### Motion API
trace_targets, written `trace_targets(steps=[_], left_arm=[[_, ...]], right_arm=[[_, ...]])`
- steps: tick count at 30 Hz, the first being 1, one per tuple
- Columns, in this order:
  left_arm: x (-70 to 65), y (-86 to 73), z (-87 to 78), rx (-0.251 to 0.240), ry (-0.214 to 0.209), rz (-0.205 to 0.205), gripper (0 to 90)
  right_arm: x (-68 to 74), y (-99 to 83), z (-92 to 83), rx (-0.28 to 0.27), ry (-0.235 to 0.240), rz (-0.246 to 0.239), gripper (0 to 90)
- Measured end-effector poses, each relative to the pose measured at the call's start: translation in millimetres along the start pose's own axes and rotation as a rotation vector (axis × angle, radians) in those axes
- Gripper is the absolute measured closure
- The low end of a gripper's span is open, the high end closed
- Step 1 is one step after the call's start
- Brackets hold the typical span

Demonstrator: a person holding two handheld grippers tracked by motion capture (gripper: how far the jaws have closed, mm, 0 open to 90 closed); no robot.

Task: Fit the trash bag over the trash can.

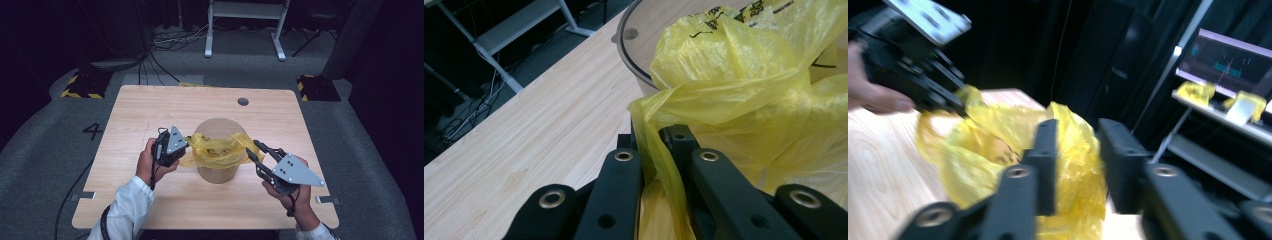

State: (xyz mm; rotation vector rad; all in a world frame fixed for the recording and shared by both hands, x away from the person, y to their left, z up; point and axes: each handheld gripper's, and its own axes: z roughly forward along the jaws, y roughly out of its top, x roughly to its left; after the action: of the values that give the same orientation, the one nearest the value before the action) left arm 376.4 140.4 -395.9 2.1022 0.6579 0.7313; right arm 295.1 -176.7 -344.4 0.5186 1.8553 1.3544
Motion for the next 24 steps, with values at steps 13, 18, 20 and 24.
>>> trace_targets(steps=[13,18,20,24], left_arm=[[10.0,0.1,5.9,-0.041,0.024,-0.075,64.9],[16.5,0.8,4.5,-0.084,-0.004,-0.102,62.1],[17.9,1.8,5.9,-0.091,-0.011,-0.1,62.6],[20.2,1.8,7.3,-0.135,-0.01,-0.122,60.0]], right_arm=[[-65.8,-54.6,75.0,0.285,0.031,0.209,89.1],[-69.4,-67.7,86.8,0.308,0.043,0.246,89.2],[-70.4,-70.3,90.9,0.309,0.066,0.26,89.2],[-70.6,-74.7,99.9,0.302,0.106,0.25,89.5]])
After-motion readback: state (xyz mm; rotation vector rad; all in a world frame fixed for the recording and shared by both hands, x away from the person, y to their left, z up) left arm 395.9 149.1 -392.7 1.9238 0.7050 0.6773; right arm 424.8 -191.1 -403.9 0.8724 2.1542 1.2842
